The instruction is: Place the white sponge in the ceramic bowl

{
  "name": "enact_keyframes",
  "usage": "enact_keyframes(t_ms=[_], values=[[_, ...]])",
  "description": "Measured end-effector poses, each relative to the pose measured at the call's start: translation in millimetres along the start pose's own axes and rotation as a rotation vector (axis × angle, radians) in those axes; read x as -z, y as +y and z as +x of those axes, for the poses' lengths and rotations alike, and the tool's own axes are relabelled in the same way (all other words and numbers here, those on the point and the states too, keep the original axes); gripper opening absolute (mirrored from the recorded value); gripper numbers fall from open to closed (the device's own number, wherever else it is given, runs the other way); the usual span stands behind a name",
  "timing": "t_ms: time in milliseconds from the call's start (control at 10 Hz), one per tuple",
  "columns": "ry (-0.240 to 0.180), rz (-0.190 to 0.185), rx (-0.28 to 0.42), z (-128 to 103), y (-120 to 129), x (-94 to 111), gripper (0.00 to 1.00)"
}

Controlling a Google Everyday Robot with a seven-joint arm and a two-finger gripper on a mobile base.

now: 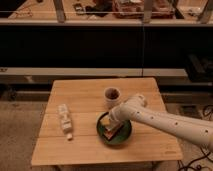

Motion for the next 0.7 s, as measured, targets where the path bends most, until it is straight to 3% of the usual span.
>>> enact_keyframes(t_ms=[200,300,600,700], values=[[0.043,0.032,-0.054,7,-3,-1,0.8],[0.091,0.048,-0.089,14,-2,2,0.8],[0.286,0.042,-0.135,32,13,31,0.8],[0.323,0.043,-0.138,34,14,37,0.8]])
